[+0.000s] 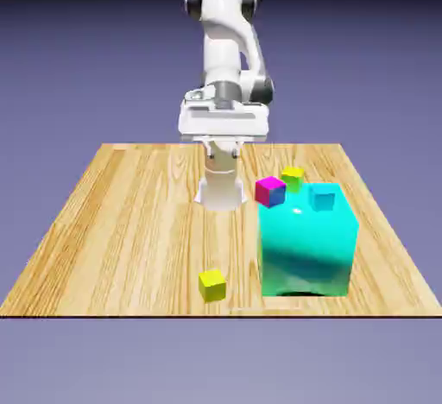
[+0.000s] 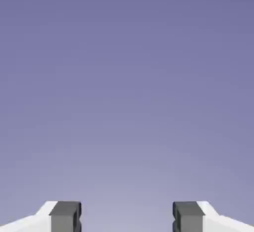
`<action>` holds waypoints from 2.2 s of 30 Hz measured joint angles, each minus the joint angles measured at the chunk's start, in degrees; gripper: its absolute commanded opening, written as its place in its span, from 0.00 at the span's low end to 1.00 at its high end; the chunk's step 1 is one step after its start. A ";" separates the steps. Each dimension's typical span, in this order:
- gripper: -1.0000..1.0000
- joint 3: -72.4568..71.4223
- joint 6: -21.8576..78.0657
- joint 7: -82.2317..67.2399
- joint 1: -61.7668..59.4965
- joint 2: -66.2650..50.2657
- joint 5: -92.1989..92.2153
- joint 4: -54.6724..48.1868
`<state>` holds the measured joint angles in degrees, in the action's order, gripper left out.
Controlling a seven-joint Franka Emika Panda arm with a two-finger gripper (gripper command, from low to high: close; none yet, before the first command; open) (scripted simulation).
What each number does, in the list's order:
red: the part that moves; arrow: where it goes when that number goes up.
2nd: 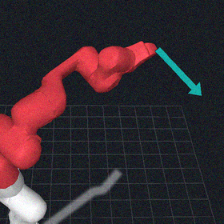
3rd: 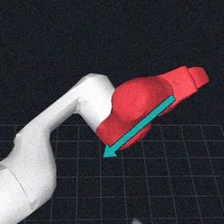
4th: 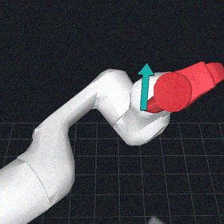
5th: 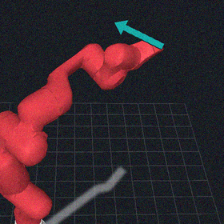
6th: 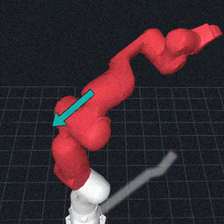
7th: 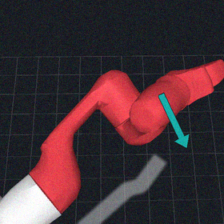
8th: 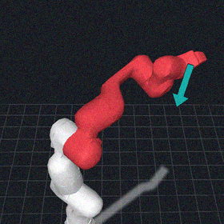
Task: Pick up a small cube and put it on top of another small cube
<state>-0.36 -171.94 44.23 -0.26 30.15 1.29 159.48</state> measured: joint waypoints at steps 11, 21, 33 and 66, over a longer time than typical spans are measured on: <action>0.50 -3.30 18.82 16.17 -8.67 -22.84 11.82 -13.87; 0.50 -6.30 35.92 30.87 -16.57 -43.61 22.57 -26.49; 0.00 -8.78 36.10 34.54 -18.75 -57.25 29.00 -30.83; 0.00 -21.69 83.71 2.47 6.68 -17.48 5.10 -30.46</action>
<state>-22.05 -88.23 46.70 6.42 12.68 6.40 129.02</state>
